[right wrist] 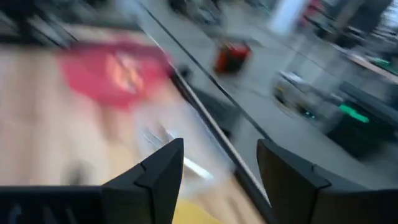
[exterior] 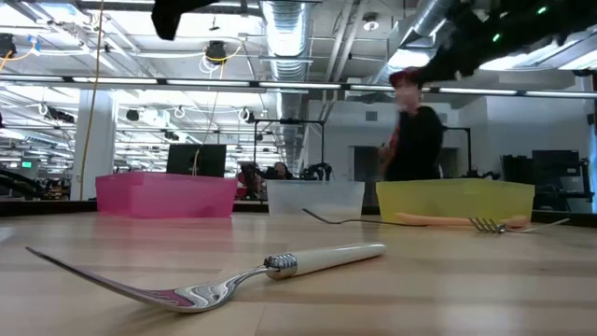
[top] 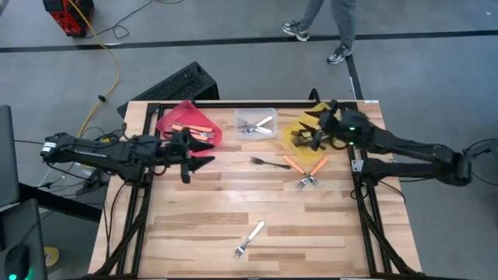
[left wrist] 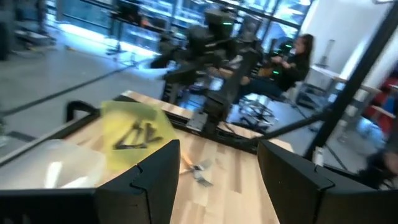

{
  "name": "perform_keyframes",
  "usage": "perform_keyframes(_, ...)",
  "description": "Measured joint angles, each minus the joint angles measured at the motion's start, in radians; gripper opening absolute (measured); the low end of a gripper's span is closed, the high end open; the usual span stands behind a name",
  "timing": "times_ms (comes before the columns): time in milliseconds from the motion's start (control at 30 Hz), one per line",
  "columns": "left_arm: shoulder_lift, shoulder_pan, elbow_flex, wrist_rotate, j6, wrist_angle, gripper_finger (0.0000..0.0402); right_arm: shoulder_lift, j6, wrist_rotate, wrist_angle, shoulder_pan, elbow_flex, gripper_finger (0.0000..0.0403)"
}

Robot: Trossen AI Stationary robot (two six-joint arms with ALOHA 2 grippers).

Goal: Sort silverware by color (type)
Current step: Put the black fork into the yellow bin

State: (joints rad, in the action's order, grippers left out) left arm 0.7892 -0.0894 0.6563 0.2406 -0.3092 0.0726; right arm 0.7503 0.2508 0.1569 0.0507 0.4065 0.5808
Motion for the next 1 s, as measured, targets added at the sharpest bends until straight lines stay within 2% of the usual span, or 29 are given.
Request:
perform_keyframes(133,-0.058,-0.018,0.000,0.104,0.000,-0.079,0.0200,-0.116,-0.091,-0.230,0.001,0.000,0.000,0.0226)
perform_keyframes(233,-0.094,-0.029,0.000,0.140,0.014,-0.116,0.0200,-0.193,-0.158,-0.395,0.001,0.000,0.000,0.0226)
perform_keyframes(333,-0.141,-0.038,0.000,0.143,0.016,-0.123,0.0200,-0.268,-0.227,-0.487,0.003,0.000,0.000,0.0226)
perform_keyframes(467,-0.212,-0.048,0.000,0.150,0.018,-0.133,0.0200,-0.389,-0.268,-0.498,0.045,0.000,0.000,0.0226)
perform_keyframes(633,-0.272,-0.054,0.000,0.199,0.017,-0.206,0.0200,-0.543,-0.272,-0.494,0.190,0.000,0.001,0.0226)
perform_keyframes(800,-0.282,-0.053,0.000,0.212,0.012,-0.249,0.0200,-0.656,-0.296,-0.490,0.290,0.000,0.000,0.0226)
perform_keyframes(1000,-0.282,-0.053,0.000,0.212,0.067,-0.227,0.0200,-0.747,-0.296,-0.466,0.415,0.000,0.000,0.0226)
